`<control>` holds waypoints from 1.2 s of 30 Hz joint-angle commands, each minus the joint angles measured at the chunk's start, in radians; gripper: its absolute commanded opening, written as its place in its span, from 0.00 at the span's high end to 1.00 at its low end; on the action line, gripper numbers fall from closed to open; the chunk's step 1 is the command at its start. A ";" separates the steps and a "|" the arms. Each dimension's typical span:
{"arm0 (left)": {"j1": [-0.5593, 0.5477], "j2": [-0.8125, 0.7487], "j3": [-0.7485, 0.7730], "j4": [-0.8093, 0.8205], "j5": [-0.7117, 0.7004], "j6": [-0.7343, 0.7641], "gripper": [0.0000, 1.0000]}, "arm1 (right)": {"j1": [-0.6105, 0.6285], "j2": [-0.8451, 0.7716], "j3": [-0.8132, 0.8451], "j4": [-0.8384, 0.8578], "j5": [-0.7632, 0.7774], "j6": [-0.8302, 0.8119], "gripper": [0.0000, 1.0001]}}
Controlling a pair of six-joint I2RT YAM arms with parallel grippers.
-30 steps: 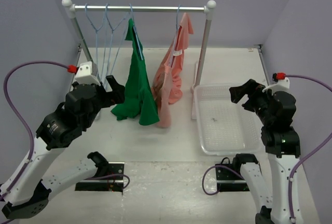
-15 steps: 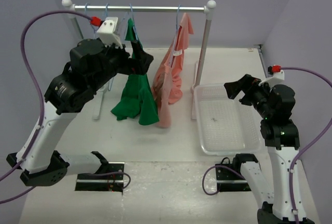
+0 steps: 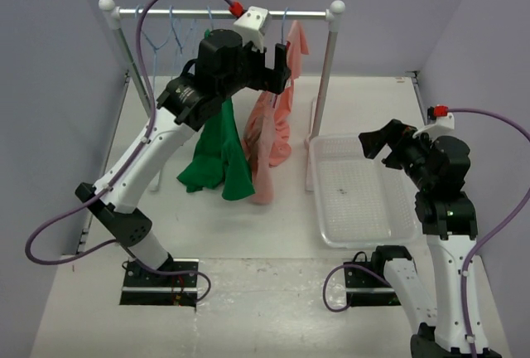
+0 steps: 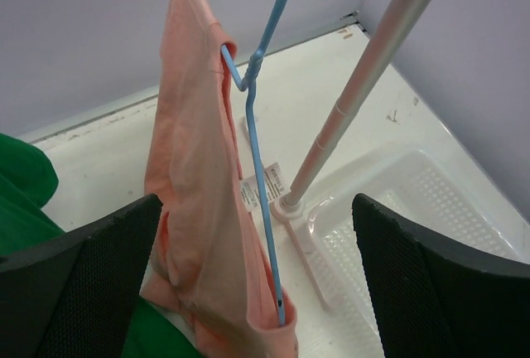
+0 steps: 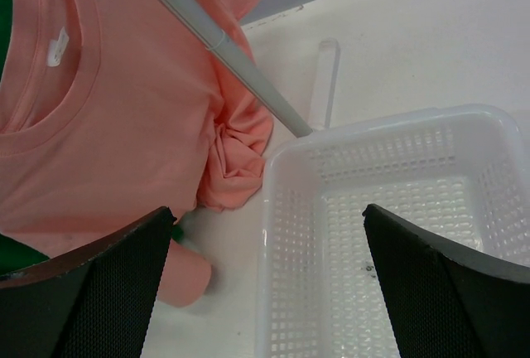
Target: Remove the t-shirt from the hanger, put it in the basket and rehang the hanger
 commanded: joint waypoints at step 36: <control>-0.009 0.052 -0.012 0.418 -0.035 0.129 1.00 | 0.003 -0.018 -0.032 0.034 0.054 -0.063 0.01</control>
